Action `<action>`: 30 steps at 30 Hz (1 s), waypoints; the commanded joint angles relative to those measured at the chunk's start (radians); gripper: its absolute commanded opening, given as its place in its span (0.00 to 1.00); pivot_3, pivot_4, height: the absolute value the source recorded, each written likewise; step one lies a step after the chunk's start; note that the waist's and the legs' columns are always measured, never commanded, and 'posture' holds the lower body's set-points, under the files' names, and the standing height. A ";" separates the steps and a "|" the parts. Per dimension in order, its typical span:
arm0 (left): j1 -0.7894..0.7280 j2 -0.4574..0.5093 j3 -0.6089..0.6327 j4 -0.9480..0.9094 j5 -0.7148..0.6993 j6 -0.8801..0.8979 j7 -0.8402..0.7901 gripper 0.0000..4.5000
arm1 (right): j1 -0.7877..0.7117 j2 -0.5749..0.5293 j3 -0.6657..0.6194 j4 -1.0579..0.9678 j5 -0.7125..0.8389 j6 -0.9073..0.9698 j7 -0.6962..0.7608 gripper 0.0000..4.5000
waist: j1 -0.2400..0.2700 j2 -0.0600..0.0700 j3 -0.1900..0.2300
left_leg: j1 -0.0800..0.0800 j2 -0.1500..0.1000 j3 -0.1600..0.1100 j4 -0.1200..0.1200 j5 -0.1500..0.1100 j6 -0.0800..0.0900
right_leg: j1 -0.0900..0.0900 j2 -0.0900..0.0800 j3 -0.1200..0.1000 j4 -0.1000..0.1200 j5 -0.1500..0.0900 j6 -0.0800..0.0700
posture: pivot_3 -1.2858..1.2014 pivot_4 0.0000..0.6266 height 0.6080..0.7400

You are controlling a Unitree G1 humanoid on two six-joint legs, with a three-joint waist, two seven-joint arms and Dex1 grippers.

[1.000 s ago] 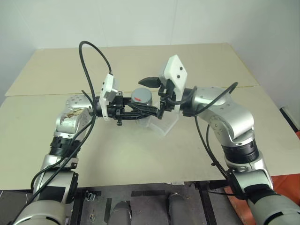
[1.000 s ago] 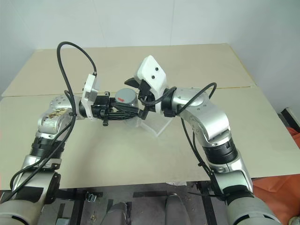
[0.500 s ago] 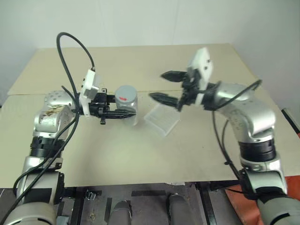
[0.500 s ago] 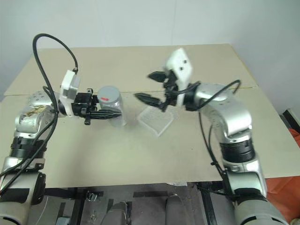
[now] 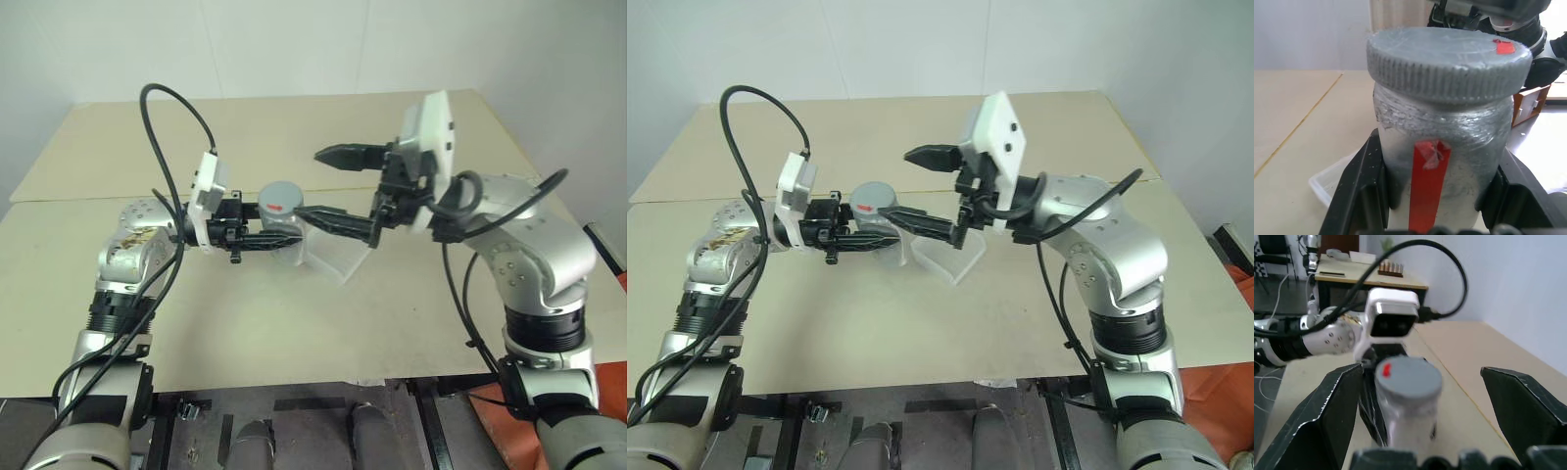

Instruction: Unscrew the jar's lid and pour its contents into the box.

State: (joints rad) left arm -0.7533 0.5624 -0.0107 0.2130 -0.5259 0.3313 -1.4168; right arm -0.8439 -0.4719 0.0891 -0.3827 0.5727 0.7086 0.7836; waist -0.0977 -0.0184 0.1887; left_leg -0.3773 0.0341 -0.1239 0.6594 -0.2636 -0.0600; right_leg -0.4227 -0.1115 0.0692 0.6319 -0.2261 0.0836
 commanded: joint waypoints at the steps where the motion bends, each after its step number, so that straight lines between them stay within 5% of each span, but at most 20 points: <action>1: -0.034 -0.008 -0.005 -0.008 0.003 -0.015 -0.010 0.43 | -0.057 0.038 0.054 0.008 -0.064 -0.007 -0.064 0.99 | 0.000 0.000 0.000 | 0.000 0.000 0.000 0.000 0.000 0.000 | 0.000 0.000 0.000 0.000 0.000 0.000 | 0.52 0.24 1.00; 14: -0.041 -0.015 -0.004 -0.019 0.008 -0.014 -0.022 0.43 | -0.099 0.116 0.113 0.128 -0.174 -0.039 -0.085 0.99 | 0.001 0.000 0.000 | 0.000 0.000 0.000 0.000 0.000 0.000 | 0.000 0.000 0.000 0.000 0.000 0.000 | 0.52 0.24 1.00; 30: 0.031 0.059 0.036 -0.056 -0.015 -0.001 -0.018 0.43 | -0.036 0.000 -0.022 0.138 -0.117 -0.026 -0.095 0.99 | -0.001 0.000 0.000 | 0.000 0.000 0.000 0.000 0.000 0.000 | 0.000 0.000 0.000 0.000 0.000 0.000 | 0.52 0.24 1.00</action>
State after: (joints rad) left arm -0.7399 0.5956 0.0041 0.2106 -0.5119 0.3346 -1.3971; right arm -0.8773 -0.4298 0.1935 -0.2635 0.4829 0.6908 0.7374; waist -0.0983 -0.0184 0.1887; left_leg -0.3777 0.0341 -0.1243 0.6593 -0.2635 -0.0602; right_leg -0.4229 -0.1115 0.0691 0.6322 -0.2261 0.0836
